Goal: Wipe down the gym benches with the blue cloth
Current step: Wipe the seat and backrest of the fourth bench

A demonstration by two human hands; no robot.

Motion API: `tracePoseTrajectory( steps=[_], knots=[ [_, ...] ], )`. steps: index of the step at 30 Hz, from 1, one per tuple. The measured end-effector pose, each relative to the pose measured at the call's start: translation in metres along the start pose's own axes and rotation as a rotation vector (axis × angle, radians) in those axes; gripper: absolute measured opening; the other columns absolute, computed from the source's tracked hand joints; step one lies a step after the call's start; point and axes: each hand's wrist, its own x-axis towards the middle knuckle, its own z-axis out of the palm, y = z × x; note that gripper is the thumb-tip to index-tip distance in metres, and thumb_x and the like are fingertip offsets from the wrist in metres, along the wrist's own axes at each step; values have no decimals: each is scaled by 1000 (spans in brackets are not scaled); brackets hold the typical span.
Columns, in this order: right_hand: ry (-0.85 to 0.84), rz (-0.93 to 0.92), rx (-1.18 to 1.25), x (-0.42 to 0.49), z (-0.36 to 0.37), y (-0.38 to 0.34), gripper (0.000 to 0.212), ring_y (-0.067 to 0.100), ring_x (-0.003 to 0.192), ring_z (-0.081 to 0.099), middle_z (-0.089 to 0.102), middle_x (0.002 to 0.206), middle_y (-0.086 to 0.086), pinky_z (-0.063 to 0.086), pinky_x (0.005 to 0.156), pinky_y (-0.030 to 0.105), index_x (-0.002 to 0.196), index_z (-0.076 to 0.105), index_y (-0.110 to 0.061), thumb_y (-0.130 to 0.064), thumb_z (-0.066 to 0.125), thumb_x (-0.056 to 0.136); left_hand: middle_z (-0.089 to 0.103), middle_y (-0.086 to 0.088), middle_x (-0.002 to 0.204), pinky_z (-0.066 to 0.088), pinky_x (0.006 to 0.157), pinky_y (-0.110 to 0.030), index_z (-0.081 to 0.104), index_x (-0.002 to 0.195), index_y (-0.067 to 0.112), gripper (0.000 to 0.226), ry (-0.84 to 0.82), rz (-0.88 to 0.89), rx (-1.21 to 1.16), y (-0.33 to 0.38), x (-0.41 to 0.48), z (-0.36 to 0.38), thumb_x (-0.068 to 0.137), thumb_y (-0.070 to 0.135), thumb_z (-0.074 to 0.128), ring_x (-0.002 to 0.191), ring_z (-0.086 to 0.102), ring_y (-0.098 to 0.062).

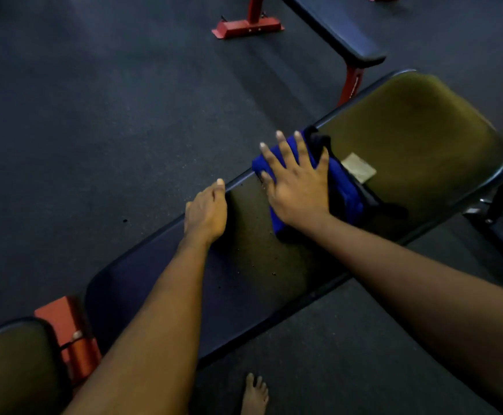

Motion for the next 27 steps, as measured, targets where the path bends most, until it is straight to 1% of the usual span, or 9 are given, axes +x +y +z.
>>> tracePoseTrajectory(
  steps=[3,7,10,12,14,16,19,23,27],
  knots=[
    [-42,-43,-29,24,-3,-9,57,30,153,2,12,166,1,7,114,68,157,21,-32,-51,20,103,45,-12,148,21,119,-49,43,146,19,56,23,-24,-5,2,-1,2,106,46,15,139,38,-26],
    [-46,-180,39,-23,-7,13,58,21,154,-1,4,167,-6,6,116,61,157,13,-40,-51,23,101,46,-14,147,22,118,-48,45,144,18,56,16,-38,-24,6,-6,0,106,46,15,137,39,-28],
    [-85,-248,33,-74,-12,39,61,19,153,9,9,166,-10,20,112,53,155,17,-45,-46,39,98,46,-13,147,23,118,-46,44,144,16,56,17,-44,-36,9,-9,-1,106,46,16,137,39,-28],
    [-81,-276,-20,-100,-13,51,60,21,150,20,17,165,-9,29,105,50,153,22,-46,-48,42,97,46,-13,147,23,117,-45,45,145,16,56,36,-51,-30,10,-10,-1,106,46,16,137,39,-28],
    [-88,-276,-60,-113,-7,55,59,21,151,18,16,165,-7,24,108,56,154,20,-46,-53,37,97,47,-13,147,24,116,-44,45,144,16,56,46,-60,-7,9,-9,1,106,45,16,136,40,-29],
    [-61,-255,-106,-107,1,50,59,22,154,4,8,167,-6,10,112,68,156,16,-44,-57,29,99,50,-14,144,22,117,-44,47,142,15,57,56,-57,12,6,-7,4,106,45,15,135,42,-27],
    [-9,-215,-108,-66,7,31,58,27,153,-8,4,167,-3,3,107,77,156,17,-41,-58,25,101,46,-12,148,8,122,-43,43,146,16,56,63,-63,26,5,-4,7,107,42,13,141,35,-23],
    [-9,-193,-87,-2,4,0,59,31,153,2,15,166,1,5,109,76,155,26,-36,-58,19,100,46,-12,147,16,116,-43,42,146,18,56,65,-78,31,5,-3,9,106,44,14,138,37,-25],
    [-32,-212,-92,15,0,-6,60,31,153,7,18,165,1,4,110,74,155,27,-35,-58,16,100,46,-13,148,15,117,-45,42,147,18,57,68,-90,26,5,-4,8,106,45,14,139,36,-26]
  ],
)
